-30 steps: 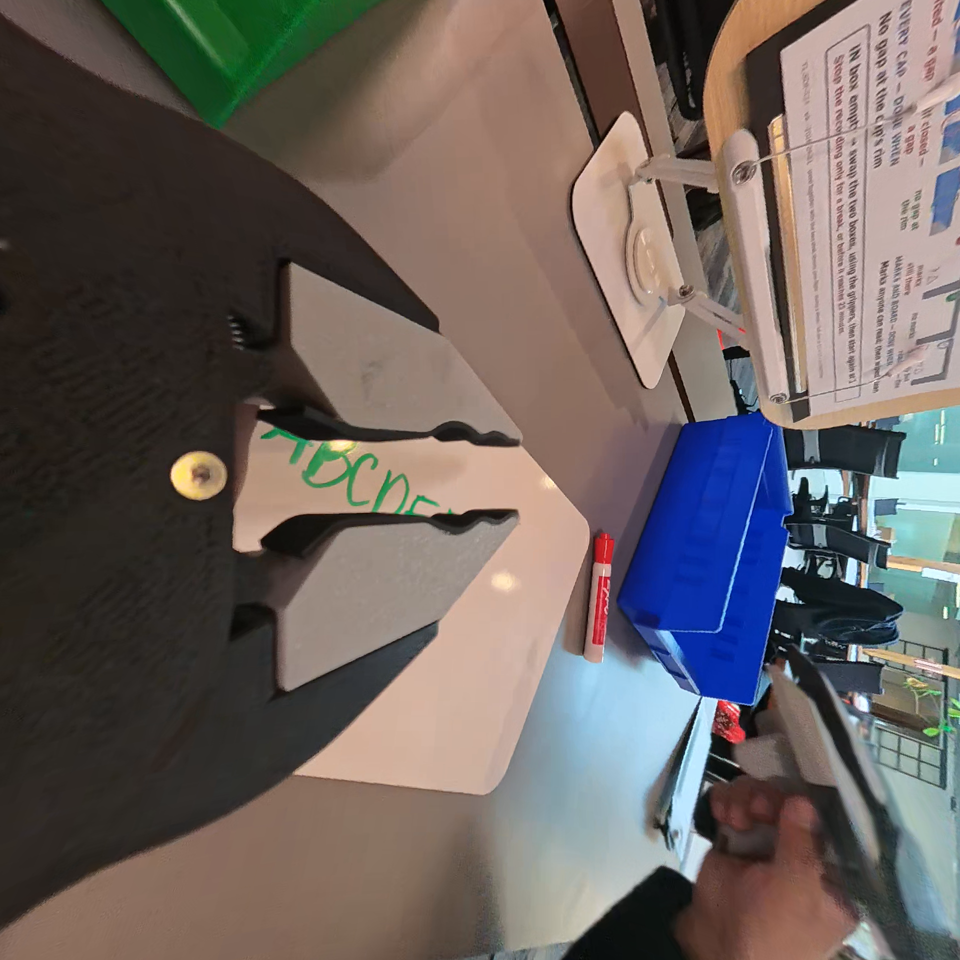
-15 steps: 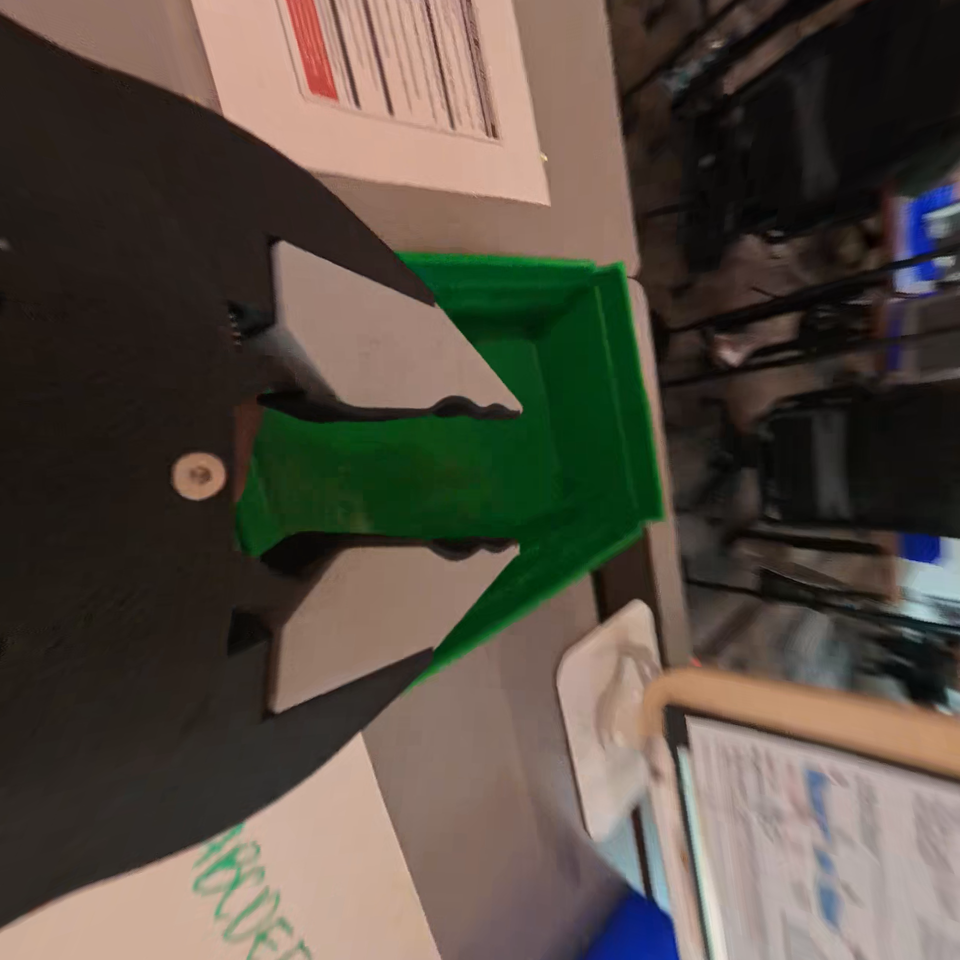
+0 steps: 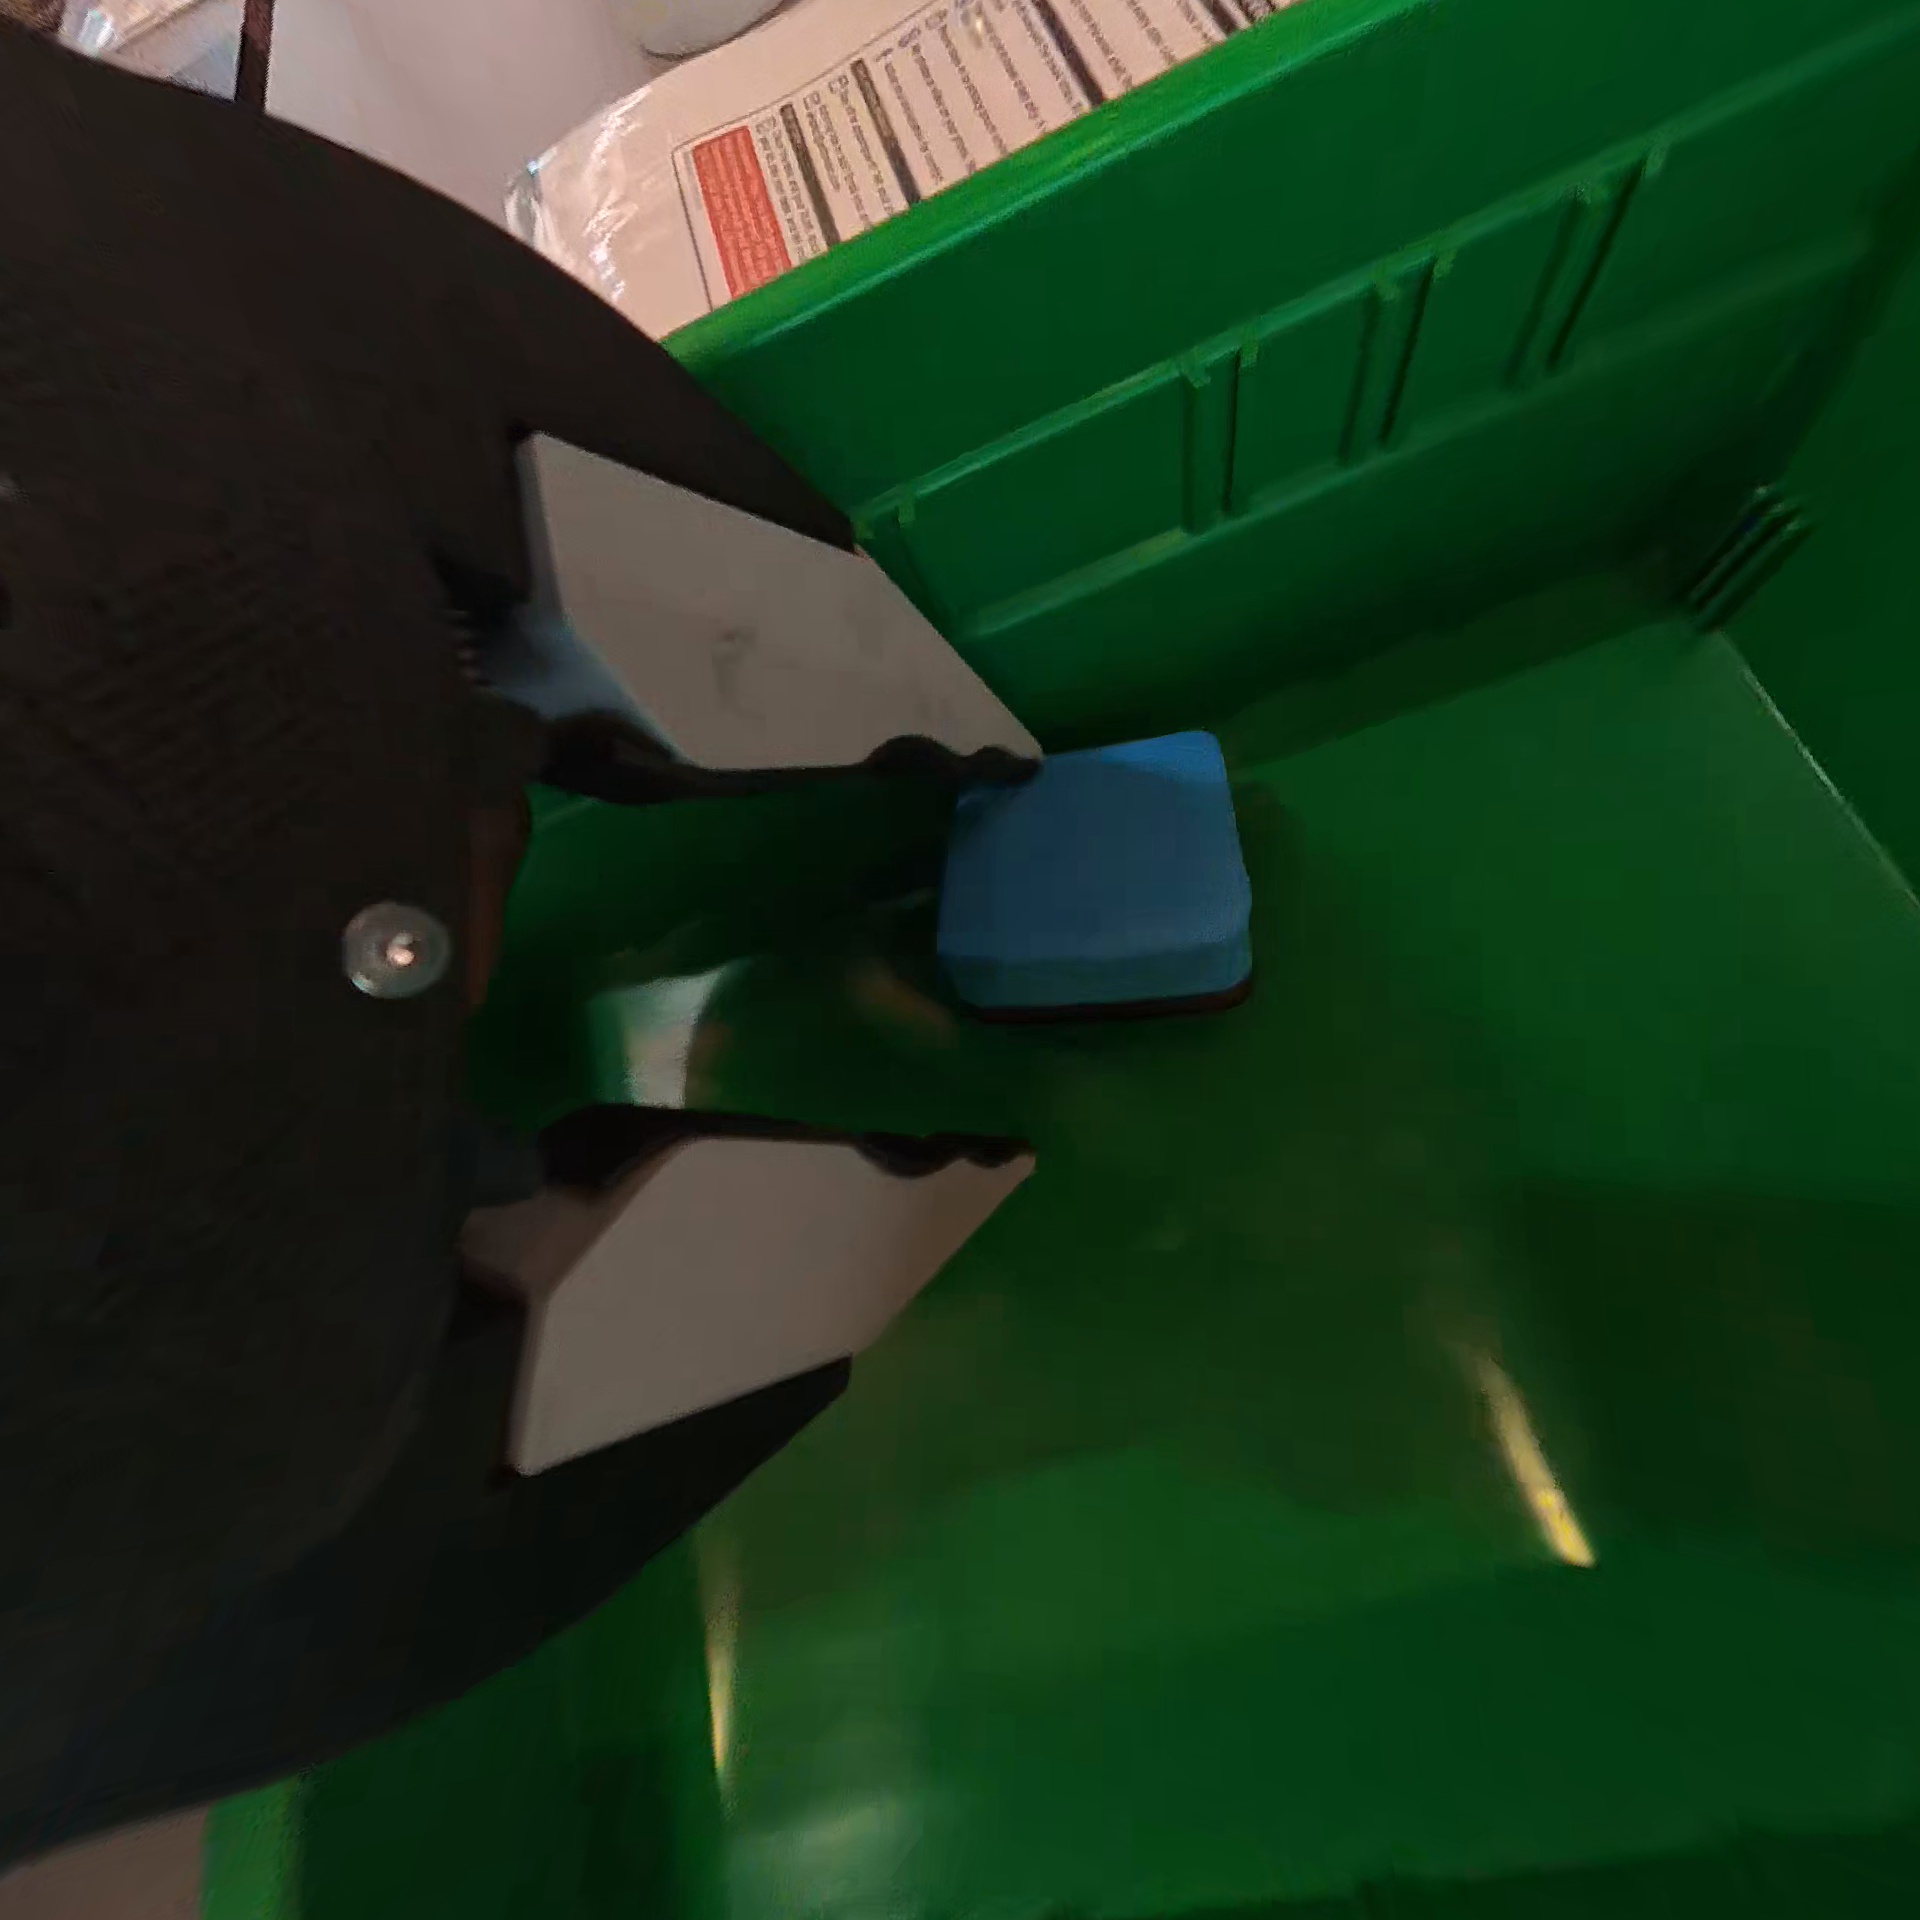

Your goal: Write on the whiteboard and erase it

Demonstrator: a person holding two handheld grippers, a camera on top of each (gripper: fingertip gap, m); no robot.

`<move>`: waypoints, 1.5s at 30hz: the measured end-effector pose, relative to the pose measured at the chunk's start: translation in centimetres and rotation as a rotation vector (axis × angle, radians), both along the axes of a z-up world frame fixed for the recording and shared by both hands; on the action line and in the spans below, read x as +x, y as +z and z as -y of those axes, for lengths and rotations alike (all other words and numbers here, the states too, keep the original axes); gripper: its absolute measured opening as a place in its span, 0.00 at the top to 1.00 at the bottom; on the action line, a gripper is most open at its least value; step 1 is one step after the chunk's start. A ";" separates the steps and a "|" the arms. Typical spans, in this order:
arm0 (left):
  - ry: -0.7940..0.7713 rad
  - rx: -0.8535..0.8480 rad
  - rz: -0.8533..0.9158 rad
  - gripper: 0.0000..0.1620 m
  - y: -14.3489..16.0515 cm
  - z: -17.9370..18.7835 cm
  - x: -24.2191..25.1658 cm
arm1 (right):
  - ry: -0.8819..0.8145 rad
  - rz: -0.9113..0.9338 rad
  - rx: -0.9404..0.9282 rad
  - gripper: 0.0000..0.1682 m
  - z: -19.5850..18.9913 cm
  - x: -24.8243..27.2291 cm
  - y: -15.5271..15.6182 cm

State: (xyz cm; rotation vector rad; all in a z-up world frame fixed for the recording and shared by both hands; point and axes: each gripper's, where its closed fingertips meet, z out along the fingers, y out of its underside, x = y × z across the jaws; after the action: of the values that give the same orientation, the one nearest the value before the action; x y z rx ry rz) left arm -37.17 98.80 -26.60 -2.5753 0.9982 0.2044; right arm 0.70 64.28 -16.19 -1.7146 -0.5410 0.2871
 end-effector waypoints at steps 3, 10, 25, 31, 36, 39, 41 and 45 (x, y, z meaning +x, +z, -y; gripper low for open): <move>0.034 -0.007 0.028 0.62 -0.1 -0.7 -0.1 | 0.009 -0.014 -0.012 0.72 0.1 0.0 -0.1; -0.015 0.069 -0.056 0.76 0.3 -1.0 -0.6 | 0.032 -0.015 0.006 0.75 0.5 -0.4 0.3; -0.165 0.019 0.076 0.85 1.9 4.0 2.8 | 0.064 -0.027 -0.034 0.75 0.6 -1.1 -0.4; -0.154 -0.041 0.207 0.72 2.0 4.1 4.1 | 0.068 -0.024 -0.051 0.75 0.5 -1.1 -0.8; -0.166 -0.066 0.226 0.69 1.4 3.9 4.5 | 0.078 -0.022 -0.061 0.75 0.5 -1.3 -0.9; -0.178 -0.097 0.239 0.64 0.8 4.3 4.9 | 0.090 -0.015 -0.073 0.75 0.5 -1.6 -1.2; -0.173 -0.120 0.262 0.60 0.5 4.6 5.2 | 0.091 -0.006 -0.072 0.76 0.5 -1.7 -1.3; -0.169 -0.156 0.325 0.51 0.5 5.2 5.8 | 0.095 -0.005 -0.076 0.76 0.6 -1.8 -1.4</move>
State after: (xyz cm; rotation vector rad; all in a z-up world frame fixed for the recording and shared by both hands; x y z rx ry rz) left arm -31.42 93.58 -26.07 -2.5294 1.1334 -0.3389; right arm -1.11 63.71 -17.60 -1.7640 -0.6159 0.3837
